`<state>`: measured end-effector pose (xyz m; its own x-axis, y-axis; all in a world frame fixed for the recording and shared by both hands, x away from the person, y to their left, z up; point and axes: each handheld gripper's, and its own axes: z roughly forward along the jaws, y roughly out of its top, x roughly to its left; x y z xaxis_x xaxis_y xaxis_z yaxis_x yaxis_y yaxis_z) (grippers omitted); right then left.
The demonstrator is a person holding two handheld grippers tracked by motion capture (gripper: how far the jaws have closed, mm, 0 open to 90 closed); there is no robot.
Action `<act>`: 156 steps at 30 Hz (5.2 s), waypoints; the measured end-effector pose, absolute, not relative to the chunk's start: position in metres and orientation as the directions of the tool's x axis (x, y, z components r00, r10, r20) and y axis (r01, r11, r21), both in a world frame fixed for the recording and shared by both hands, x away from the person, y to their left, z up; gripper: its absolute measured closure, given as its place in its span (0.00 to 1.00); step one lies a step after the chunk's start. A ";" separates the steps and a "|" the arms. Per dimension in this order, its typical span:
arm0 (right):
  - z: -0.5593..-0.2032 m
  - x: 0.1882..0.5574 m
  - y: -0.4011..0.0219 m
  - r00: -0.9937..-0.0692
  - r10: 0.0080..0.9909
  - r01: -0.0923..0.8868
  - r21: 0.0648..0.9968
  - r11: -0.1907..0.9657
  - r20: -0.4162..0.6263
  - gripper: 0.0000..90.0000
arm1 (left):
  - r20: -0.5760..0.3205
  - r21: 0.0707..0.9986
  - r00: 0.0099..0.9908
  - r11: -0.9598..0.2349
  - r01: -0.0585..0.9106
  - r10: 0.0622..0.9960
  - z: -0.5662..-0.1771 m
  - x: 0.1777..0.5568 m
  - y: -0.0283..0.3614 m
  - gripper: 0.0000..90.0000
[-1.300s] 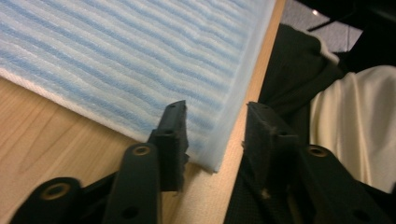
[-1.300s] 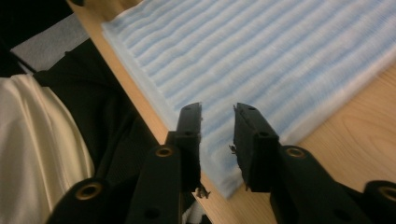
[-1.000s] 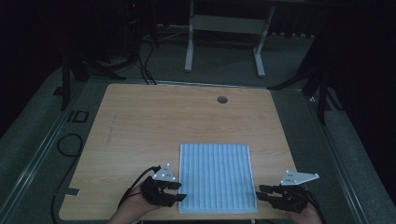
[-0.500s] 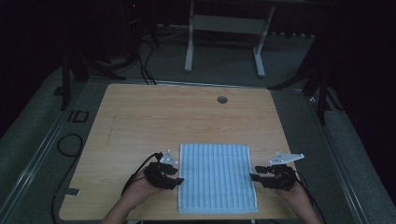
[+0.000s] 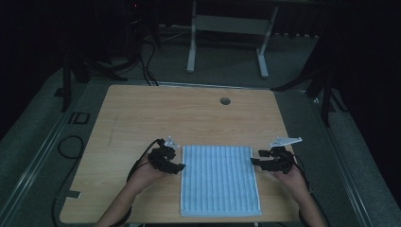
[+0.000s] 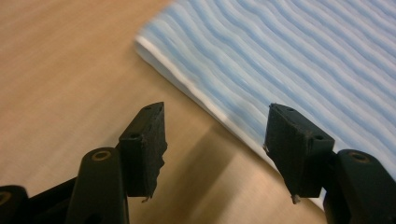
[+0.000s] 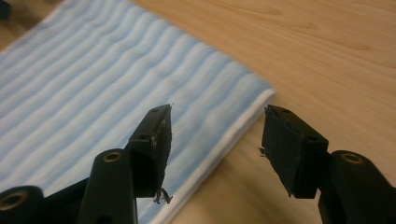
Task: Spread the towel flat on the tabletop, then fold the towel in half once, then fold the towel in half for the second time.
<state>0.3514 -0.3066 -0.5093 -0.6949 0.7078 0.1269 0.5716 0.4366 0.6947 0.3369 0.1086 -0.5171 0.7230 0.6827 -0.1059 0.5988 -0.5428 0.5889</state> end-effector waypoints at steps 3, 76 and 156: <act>-0.512 0.363 -0.307 -0.681 0.720 0.589 0.684 0.431 0.133 0.47 | -0.102 0.608 0.708 -0.519 0.601 0.699 -0.517 0.347 0.111 0.40; -0.473 0.407 -0.271 -0.741 0.670 0.519 0.668 0.534 0.040 0.96 | -0.138 0.696 0.734 -0.462 0.549 0.665 -0.476 0.396 0.107 0.96; -0.539 0.277 -0.287 -0.776 0.611 0.546 0.652 0.525 0.158 0.64 | -0.230 0.646 0.836 -0.565 0.514 0.498 -0.543 0.272 0.087 0.53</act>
